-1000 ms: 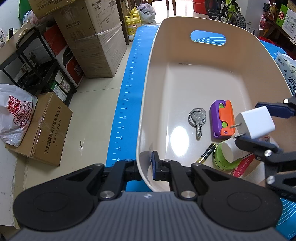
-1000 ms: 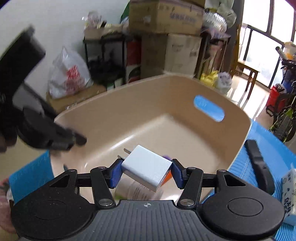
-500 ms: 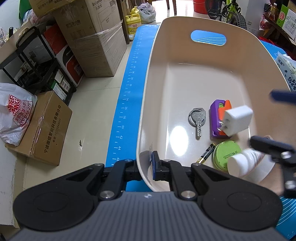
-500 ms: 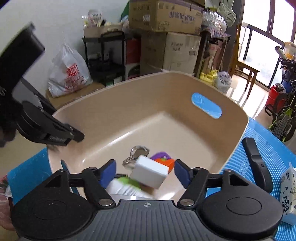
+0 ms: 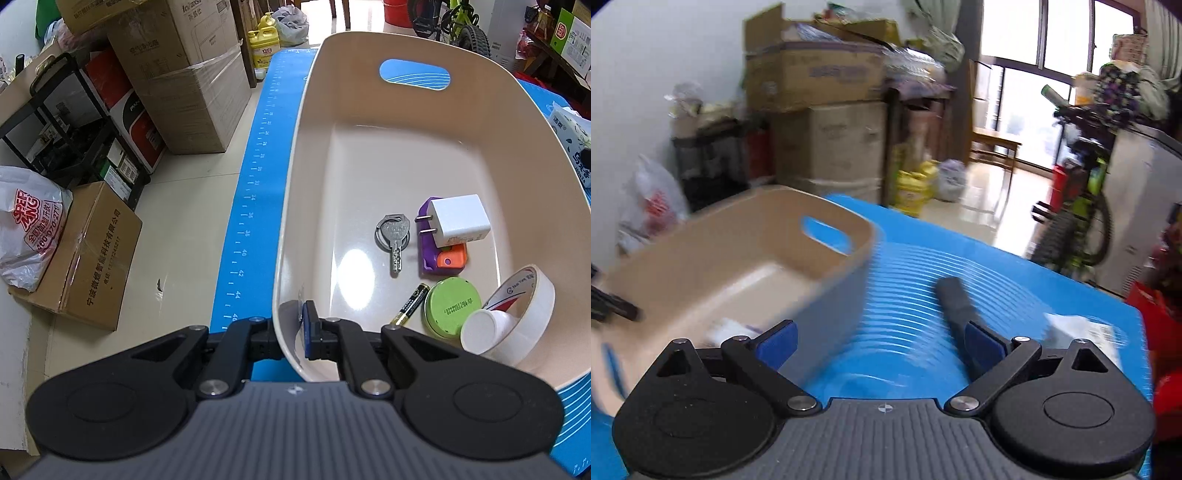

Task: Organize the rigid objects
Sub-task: 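Carry the charger into the basket and release it on the toy, then move the right tool to the black remote and grasp it, then carry the remote into the basket and release it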

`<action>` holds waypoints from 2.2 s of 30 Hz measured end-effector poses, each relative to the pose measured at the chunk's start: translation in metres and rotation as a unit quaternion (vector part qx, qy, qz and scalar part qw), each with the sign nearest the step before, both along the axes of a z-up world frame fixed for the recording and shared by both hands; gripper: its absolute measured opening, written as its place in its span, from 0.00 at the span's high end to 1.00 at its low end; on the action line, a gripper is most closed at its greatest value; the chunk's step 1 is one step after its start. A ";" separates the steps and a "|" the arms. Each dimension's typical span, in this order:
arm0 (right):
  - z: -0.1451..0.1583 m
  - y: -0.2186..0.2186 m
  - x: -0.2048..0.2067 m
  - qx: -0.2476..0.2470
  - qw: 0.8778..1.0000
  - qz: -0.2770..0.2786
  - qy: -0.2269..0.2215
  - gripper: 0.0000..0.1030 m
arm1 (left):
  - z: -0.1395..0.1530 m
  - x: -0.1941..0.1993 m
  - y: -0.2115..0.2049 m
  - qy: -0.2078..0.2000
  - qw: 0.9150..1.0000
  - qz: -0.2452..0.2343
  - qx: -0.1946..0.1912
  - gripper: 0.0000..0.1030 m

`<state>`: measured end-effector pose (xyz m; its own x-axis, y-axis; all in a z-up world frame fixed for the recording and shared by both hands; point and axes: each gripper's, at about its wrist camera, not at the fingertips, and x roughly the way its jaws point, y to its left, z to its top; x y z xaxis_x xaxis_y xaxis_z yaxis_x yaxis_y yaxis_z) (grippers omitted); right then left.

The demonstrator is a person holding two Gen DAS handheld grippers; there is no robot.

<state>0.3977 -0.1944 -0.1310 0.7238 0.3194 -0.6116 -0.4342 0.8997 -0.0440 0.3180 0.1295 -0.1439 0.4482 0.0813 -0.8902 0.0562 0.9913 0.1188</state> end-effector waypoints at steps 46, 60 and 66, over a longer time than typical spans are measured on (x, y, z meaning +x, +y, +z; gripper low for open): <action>-0.070 -0.036 0.042 -0.009 0.998 -0.061 0.033 0.48 | 0.001 0.000 -0.003 0.002 1.000 0.005 0.010 0.90; -0.093 -0.027 -0.026 -0.062 0.994 -0.035 0.085 0.47 | 0.002 -0.003 -0.007 0.000 1.000 0.007 0.017 0.89; -0.090 -0.019 -0.014 -0.064 0.994 -0.038 0.076 0.32 | 0.002 -0.003 -0.007 0.000 1.000 0.007 0.019 0.89</action>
